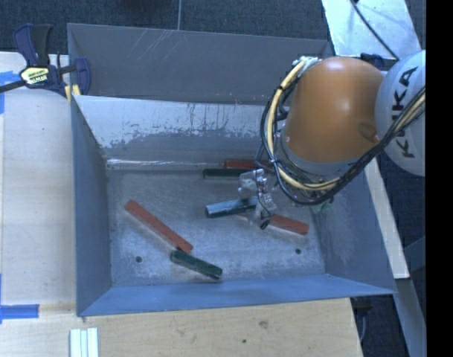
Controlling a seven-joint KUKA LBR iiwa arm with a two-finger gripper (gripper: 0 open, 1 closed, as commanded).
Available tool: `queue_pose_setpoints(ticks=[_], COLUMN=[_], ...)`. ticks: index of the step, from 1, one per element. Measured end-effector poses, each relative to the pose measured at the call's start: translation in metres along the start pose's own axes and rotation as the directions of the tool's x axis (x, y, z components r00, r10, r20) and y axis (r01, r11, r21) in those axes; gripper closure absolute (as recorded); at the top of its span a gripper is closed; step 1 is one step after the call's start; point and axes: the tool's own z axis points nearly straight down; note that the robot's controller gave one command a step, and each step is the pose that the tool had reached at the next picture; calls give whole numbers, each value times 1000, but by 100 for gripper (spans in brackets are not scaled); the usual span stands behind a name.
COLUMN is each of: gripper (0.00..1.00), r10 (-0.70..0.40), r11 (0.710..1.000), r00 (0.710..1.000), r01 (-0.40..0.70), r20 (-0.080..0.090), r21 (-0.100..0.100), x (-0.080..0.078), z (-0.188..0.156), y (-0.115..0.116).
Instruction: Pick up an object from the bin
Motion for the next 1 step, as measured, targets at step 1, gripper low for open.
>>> queue_pose_setpoints(ticks=[1], gripper=[100], r10=[-219], r11=[976], r00=[976], r01=[219], r20=[-2], r21=[-1], x=[-24], z=[-40], y=[-36])
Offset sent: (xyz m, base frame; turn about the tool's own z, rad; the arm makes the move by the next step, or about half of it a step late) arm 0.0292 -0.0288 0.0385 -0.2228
